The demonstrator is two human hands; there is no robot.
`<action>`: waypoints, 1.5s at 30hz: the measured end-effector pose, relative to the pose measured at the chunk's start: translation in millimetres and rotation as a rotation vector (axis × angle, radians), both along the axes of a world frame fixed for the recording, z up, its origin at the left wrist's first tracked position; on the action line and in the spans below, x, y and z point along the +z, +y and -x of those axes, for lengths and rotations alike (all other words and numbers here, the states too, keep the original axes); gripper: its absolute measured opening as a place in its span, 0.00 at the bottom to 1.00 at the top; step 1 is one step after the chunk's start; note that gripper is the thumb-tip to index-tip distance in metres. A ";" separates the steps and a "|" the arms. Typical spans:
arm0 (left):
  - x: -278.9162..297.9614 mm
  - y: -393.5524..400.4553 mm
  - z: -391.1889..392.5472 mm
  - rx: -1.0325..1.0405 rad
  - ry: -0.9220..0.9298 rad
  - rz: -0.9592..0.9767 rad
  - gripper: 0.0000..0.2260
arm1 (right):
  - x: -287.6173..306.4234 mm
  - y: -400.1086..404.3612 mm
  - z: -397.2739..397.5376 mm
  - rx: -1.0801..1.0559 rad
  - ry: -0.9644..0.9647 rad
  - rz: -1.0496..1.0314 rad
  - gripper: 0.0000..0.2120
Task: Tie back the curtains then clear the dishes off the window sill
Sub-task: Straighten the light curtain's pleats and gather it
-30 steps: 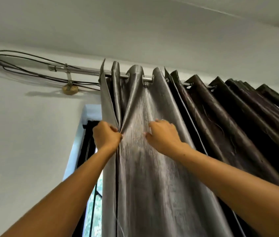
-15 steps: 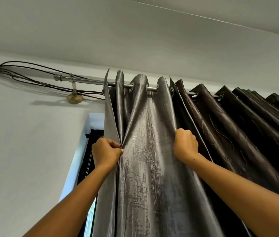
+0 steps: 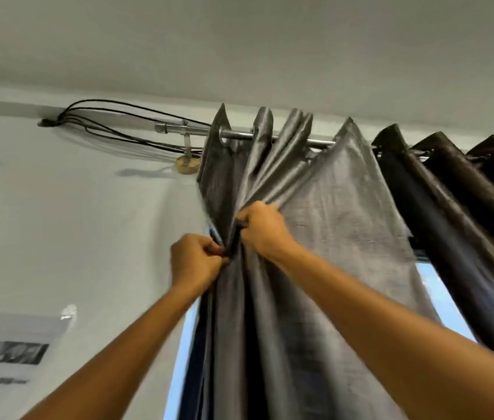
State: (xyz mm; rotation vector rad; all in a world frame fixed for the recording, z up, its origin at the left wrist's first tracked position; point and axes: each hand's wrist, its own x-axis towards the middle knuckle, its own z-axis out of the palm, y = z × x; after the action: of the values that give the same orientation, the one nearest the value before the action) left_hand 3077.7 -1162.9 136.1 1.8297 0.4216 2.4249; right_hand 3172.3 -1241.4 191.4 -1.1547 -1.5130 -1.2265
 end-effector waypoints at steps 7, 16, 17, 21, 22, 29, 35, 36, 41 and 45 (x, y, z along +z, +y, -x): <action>-3.7 -12.7 27.7 0.013 0.137 -0.039 0.06 | 4.9 -0.1 9.4 -0.178 -0.046 0.174 0.16; -22.7 -34.8 1.4 -0.159 0.029 -0.107 0.06 | -17.2 -76.4 -48.1 -0.129 0.139 -0.034 0.16; -23.9 -32.9 2.9 -0.159 -0.010 -0.109 0.07 | -21.9 -81.1 -57.3 -0.183 0.134 -0.148 0.14; -23.1 -26.8 4.1 -0.168 -0.110 -0.106 0.04 | -27.2 -78.8 -96.5 -0.267 0.176 -0.371 0.10; -20.0 -27.4 4.7 -0.172 -0.101 -0.101 0.04 | -23.2 -76.8 -103.5 -0.271 0.188 -0.368 0.10; 23.6 -33.3 8.0 -0.211 -0.086 -0.066 0.11 | 22.9 -75.2 -118.4 -0.161 0.452 -0.310 0.14; 54.2 -29.5 3.8 -0.197 -0.070 -0.004 0.14 | 45.9 -72.4 -121.9 -0.185 0.534 -0.285 0.10; 55.4 -27.4 4.0 -0.187 -0.066 -0.004 0.14 | 49.2 -70.1 -121.1 -0.155 0.548 -0.304 0.08; 56.4 -25.5 12.7 -0.108 -0.030 -0.032 0.14 | 64.4 -62.5 -89.3 -0.009 0.534 -0.305 0.14; 56.7 -23.9 19.7 -0.080 0.028 -0.049 0.13 | 77.6 -53.5 -48.3 -0.004 0.390 -0.295 0.13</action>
State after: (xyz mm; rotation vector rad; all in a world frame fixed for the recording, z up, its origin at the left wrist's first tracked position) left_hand 3058.0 -1186.7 192.8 1.8634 0.2879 2.3805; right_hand 3220.6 -1294.9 269.0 -1.1197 -1.0043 -1.1050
